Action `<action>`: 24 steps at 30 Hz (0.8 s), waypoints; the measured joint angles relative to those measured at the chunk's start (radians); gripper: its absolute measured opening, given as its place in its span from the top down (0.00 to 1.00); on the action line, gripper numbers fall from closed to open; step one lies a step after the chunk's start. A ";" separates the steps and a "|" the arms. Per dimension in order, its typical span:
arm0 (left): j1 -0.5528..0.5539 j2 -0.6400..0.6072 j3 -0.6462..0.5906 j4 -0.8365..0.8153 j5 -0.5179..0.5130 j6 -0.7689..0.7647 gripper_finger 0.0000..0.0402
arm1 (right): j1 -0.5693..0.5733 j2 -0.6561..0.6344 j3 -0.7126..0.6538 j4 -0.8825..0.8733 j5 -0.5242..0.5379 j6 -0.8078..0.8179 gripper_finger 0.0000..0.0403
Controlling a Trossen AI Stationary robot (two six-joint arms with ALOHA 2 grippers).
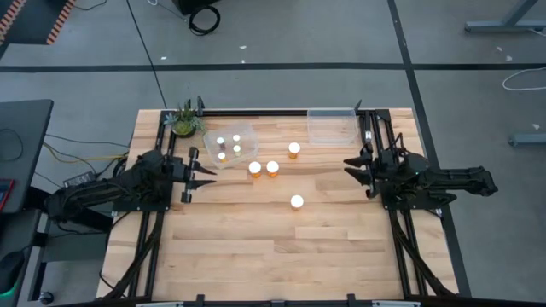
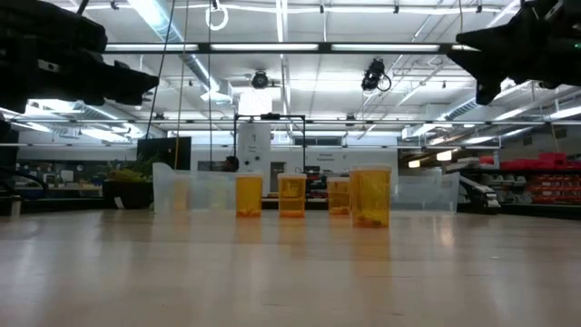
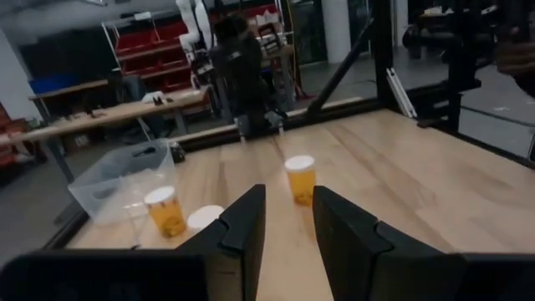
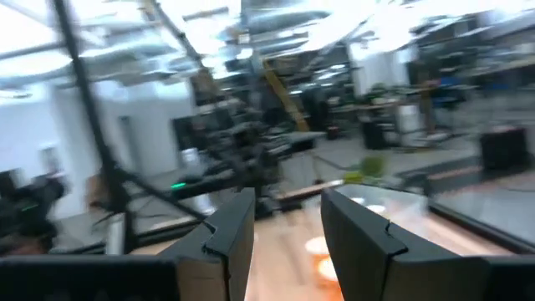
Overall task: Pick and place medicine bottles into bin by pill shape (circle, oval)
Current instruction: Put the orange large pill bottle into the right transparent bin
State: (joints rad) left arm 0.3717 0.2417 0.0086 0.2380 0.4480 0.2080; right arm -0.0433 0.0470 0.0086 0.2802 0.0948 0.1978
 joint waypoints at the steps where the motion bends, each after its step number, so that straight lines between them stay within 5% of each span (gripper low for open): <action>1: 0.000 0.000 0.000 0.001 0.000 -0.011 0.72 | 0.000 0.006 0.000 0.001 0.038 -0.004 0.64; 16: 0.000 0.000 0.000 0.009 -0.002 0.069 0.72 | -0.007 0.396 0.006 0.234 0.201 -0.076 0.64; 24: 0.000 0.000 0.000 0.009 -0.002 0.065 0.72 | -0.088 0.604 0.172 0.128 0.186 -0.055 0.64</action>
State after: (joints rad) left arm 0.3717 0.2417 0.0086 0.2466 0.4458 0.2734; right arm -0.1311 0.6508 0.1806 0.4079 0.2806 0.1432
